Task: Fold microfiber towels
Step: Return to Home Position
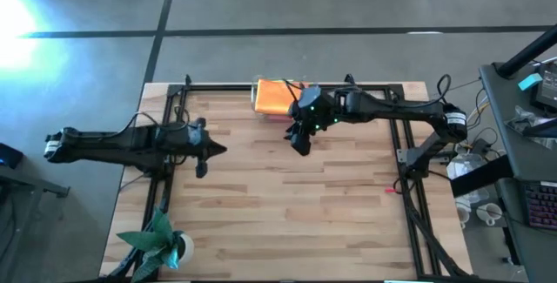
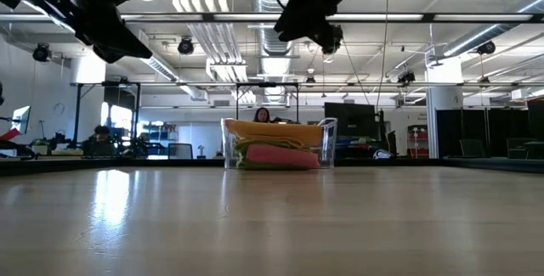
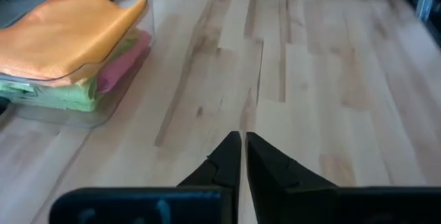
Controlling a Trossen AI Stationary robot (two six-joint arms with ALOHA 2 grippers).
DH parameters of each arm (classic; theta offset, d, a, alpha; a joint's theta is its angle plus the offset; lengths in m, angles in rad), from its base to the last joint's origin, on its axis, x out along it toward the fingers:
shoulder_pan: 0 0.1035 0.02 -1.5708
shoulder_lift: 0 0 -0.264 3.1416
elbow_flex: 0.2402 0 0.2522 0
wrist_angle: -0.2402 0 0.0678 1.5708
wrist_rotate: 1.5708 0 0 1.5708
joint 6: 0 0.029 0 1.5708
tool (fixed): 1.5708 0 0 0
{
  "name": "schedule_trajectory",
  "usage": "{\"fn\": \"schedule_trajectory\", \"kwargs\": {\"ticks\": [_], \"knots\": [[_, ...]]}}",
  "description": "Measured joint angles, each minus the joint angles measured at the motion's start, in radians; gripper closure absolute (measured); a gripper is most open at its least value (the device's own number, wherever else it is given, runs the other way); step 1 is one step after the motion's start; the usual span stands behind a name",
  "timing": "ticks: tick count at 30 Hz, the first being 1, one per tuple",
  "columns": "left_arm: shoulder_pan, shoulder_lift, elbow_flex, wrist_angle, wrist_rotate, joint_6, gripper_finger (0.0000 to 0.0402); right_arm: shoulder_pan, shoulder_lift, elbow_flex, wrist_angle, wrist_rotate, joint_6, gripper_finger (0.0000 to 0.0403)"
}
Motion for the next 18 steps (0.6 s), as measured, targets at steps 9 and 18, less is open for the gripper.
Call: {"fn": "schedule_trajectory", "kwargs": {"ticks": [9, 18], "knots": [[0.000, -0.151, -0.171, 0.214, -0.005, -0.070, 0.0393, 0.095, 0.000, 0.000, 0.001, 0.042, 0.007, 0.0292], [0.000, -0.305, -0.307, 0.270, -0.017, -0.150, 0.0393, 0.096, -0.084, 0.000, -0.089, 0.042, -0.054, 0.0296]]}}
